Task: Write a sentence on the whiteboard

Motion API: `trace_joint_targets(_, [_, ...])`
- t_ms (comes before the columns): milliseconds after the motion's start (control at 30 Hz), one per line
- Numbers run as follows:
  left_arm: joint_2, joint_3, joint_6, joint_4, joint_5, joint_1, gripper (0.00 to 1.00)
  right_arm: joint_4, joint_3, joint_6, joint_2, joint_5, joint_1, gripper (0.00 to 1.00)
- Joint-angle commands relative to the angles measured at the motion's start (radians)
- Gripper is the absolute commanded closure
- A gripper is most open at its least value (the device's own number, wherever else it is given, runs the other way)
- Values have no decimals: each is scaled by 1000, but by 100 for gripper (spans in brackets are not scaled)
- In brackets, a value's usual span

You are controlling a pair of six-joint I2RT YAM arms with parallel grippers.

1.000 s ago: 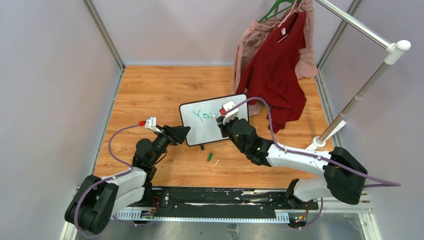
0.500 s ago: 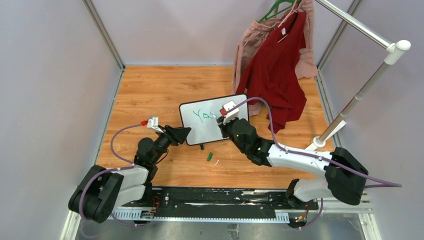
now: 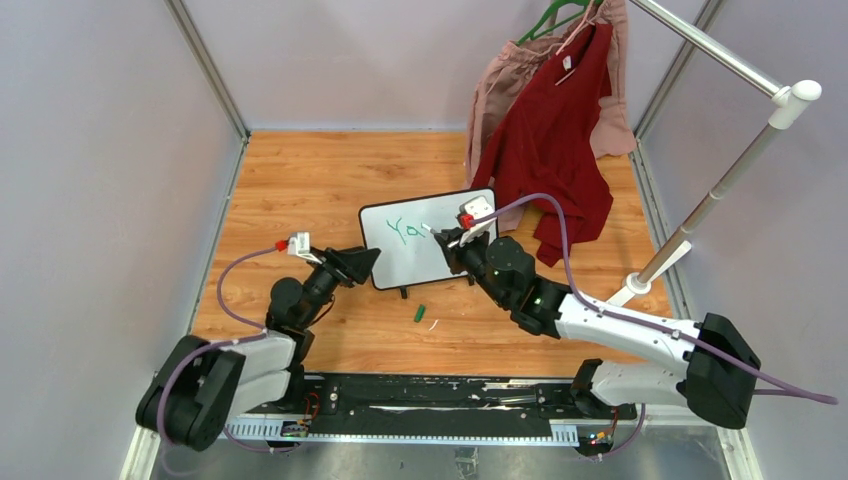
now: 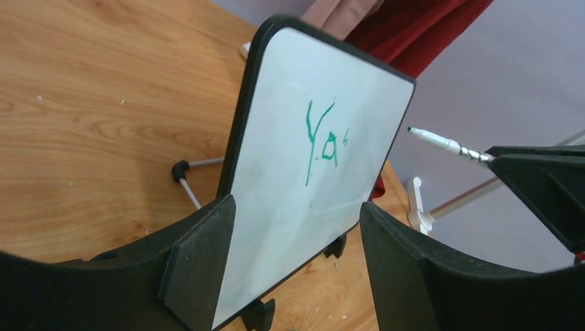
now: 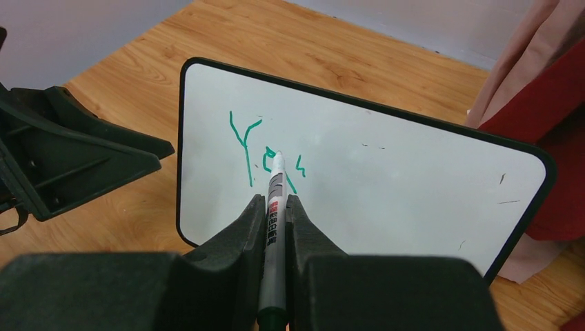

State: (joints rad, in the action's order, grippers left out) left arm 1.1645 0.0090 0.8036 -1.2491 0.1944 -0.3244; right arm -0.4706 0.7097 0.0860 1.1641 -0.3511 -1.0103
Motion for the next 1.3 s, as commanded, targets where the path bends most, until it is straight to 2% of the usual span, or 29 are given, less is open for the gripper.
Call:
trace_joint_targets(0, [-180, -85, -17, 135, -33, 12, 26, 21, 36, 22, -43, 18, -14, 100])
trace_joint_targets(167, [-502, -54, -71, 576, -158, 12, 19, 26, 31, 17, -59, 21, -14, 100])
trace_joint_targets(267, [-604, -39, -107, 721, -220, 12, 17, 24, 28, 21, -62, 28, -14, 100])
trace_joint_targets(400, [-490, -41, -94, 625, -167, 13, 17, 17, 26, 29, -69, 46, -14, 100])
trace_joint_targets(667, [-95, -40, -1, 217, -39, 40, 20, 44, 26, 24, -130, 86, -16, 100])
trace_joint_targets(733, [-78, -45, 21, 161, -21, 58, 21, 60, 28, 20, -148, 90, -15, 100])
trace_joint_targets(800, [-118, -42, 30, 184, -11, 74, 21, 75, 29, 14, -166, 92, -16, 100])
trace_joint_targets(900, [-275, -15, 6, 365, -20, 84, 20, 93, 31, 3, -196, 90, -16, 100])
trace_joint_targets(967, [-437, 60, -45, 628, -54, 84, 18, 107, 32, -4, -218, 90, -15, 100])
trace_joint_targets(1067, [-629, 177, -160, 916, -130, 84, 15, 135, 31, -12, -253, 90, -14, 100])
trace_joint_targets(1133, [-642, 290, -229, 1035, -149, 84, 15, 155, 30, -15, -282, 88, -14, 100])
trace_joint_targets(1267, [-440, 603, -367, 1235, -23, 84, 16, 206, 30, -28, -340, 89, -14, 100])
